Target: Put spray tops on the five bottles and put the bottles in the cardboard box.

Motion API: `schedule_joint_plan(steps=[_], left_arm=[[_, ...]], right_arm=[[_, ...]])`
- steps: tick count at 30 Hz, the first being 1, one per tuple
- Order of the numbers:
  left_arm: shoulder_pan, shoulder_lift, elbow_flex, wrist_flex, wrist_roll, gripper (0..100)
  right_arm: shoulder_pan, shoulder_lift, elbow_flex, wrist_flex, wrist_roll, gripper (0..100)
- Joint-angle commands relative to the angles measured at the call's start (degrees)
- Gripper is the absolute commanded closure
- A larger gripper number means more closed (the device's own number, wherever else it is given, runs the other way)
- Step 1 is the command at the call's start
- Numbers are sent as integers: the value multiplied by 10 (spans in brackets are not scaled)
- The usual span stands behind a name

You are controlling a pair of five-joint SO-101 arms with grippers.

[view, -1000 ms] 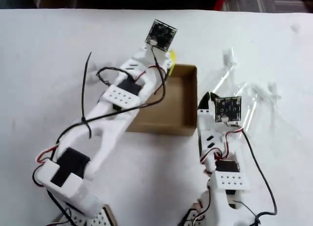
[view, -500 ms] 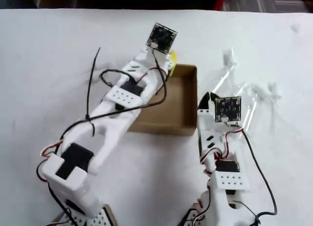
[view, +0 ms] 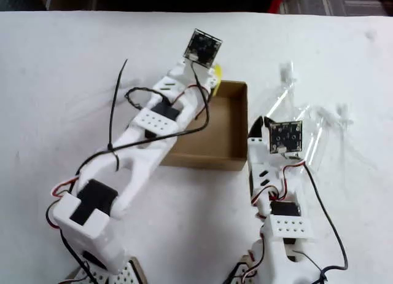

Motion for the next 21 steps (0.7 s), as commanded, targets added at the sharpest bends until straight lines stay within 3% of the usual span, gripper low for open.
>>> schedule_joint_plan(steps=[1,14,17,21], left_arm=[[-10,-7,-11,17,-2,887],[-9,-45,-6,28,-2,883],[-9,-69,-11,64,-1,861],[-13,-81,-12,79,68,831]], right_arm=[[2,2,-29,-14,5,984],[-7,1,-29,-14,6,984],[-7,1,-29,-14,6,984],[-7,1,-29,-14,6,984]])
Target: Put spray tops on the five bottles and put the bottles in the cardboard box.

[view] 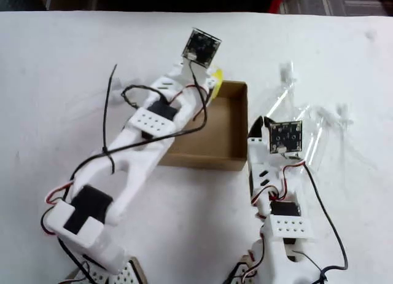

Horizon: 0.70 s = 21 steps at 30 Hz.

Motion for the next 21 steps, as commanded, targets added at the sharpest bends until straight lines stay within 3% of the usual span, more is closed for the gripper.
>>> schedule_joint_plan(steps=[1,10,21], left_arm=[[-15,-44,-12,10,66,829],[-17,-46,-58,32,50,829],[-18,-47,-298,253,50,830]], right_arm=[[-6,1,-29,-14,6,984],[-7,1,-29,-14,6,984],[-7,-1,-29,-14,6,984]])
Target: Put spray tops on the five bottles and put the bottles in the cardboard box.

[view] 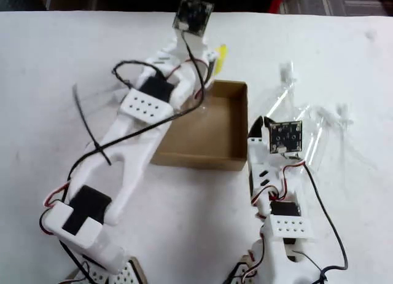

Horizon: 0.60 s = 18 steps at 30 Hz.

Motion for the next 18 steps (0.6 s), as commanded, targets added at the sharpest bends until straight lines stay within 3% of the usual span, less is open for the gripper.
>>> schedule_joint_plan(steps=[1,9,18], left_arm=[[-12,-42,-131,97,0,830],[-66,-121,-303,359,-1,828],[-211,-179,-318,590,-1,831]], right_arm=[[-7,-1,-29,-14,6,984],[-7,0,-33,-13,6,984],[-7,-1,-34,-11,6,984]])
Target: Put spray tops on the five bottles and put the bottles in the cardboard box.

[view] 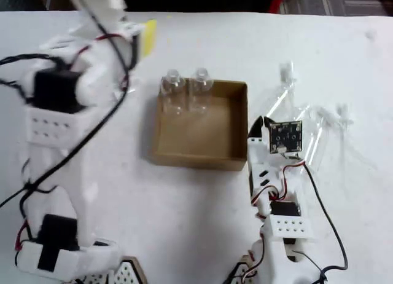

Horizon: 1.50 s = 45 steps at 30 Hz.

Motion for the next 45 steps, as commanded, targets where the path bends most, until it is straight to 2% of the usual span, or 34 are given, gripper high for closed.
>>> schedule_joint_plan(steps=[1,3,4,8,11,16,20,24,26,29,31,33,36,39,42,45], left_arm=[[-81,-29,-25,141,-1,831],[-104,-28,-24,185,-18,831],[-110,-28,-14,195,-50,831],[-114,-27,47,189,-250,831],[-115,-27,132,142,-373,831],[-116,-27,242,40,-455,831],[-116,-27,280,-23,-454,831],[-117,-31,322,4,-437,831],[-124,-32,353,47,-384,831],[-133,-33,409,58,-244,831],[-135,-33,452,22,-162,831],[-133,-33,491,-30,-125,831],[-132,-34,533,-98,-98,831],[-137,-34,549,-126,-62,831],[-132,-34,565,-141,-56,831],[-127,-41,616,-197,-55,832]], right_arm=[[-7,-1,-34,-10,6,984],[-7,2,-34,-10,6,984],[-7,2,-34,-10,6,984],[-7,2,-34,-10,6,984],[-7,2,-34,-10,6,984],[-15,3,-34,-10,6,984],[-16,3,-33,-10,7,984],[-15,3,-33,-10,7,984],[-15,2,-33,-11,7,984],[-15,-1,-34,-11,7,984],[-16,-2,-34,-10,6,984],[-16,-2,-35,-10,6,984],[-15,-2,-40,-8,6,984],[-15,-2,-60,36,6,984],[-15,-2,-91,96,6,984],[-15,-2,-110,131,6,984]])
